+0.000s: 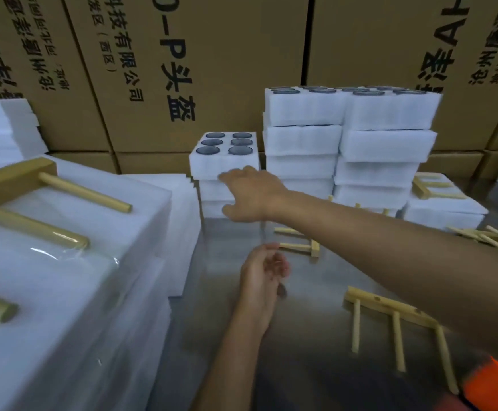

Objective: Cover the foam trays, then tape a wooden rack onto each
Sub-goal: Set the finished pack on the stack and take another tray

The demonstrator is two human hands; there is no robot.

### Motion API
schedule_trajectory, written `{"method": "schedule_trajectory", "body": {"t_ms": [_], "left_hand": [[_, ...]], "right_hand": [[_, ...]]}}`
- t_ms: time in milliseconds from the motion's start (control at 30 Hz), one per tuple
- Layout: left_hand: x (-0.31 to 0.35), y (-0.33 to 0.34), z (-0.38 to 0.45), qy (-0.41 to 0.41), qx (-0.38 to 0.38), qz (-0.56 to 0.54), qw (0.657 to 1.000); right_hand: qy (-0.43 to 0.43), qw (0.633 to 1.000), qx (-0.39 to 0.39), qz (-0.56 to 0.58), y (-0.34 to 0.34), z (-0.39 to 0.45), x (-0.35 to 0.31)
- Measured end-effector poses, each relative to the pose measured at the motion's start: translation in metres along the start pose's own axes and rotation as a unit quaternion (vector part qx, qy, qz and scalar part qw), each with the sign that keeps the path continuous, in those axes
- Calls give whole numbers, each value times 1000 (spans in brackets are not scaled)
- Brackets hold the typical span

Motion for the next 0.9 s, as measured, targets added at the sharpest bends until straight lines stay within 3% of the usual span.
{"method": "schedule_trajectory", "body": {"t_ms": [100, 367, 533, 700, 900], "left_hand": [[-1, -2, 9, -99, -66, -91, 989], [-2, -11, 22, -124, -77, -107, 984], [-1, -19, 26, -121, -70, -135, 981], [4, -19, 22, -100, -67, -137, 983], [7, -24, 4, -64, -11, -143, 988]], "right_hand": [[65, 995, 52, 49, 0, 35, 36], [120, 986, 39, -105, 1, 84, 76], [76, 974, 170, -130, -25, 62, 51], [54, 939, 336, 56, -57, -5, 32], [59, 921, 363, 130, -84, -119, 11]]}}
Point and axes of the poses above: each hand's wrist, its own z-axis towards the middle knuckle, its own y-axis out of the palm, x = y × z, the point moved 7 cm from there along z, towards the middle knuckle, and after that the axes turned 15 degrees about -y, right-handed, at the moved point
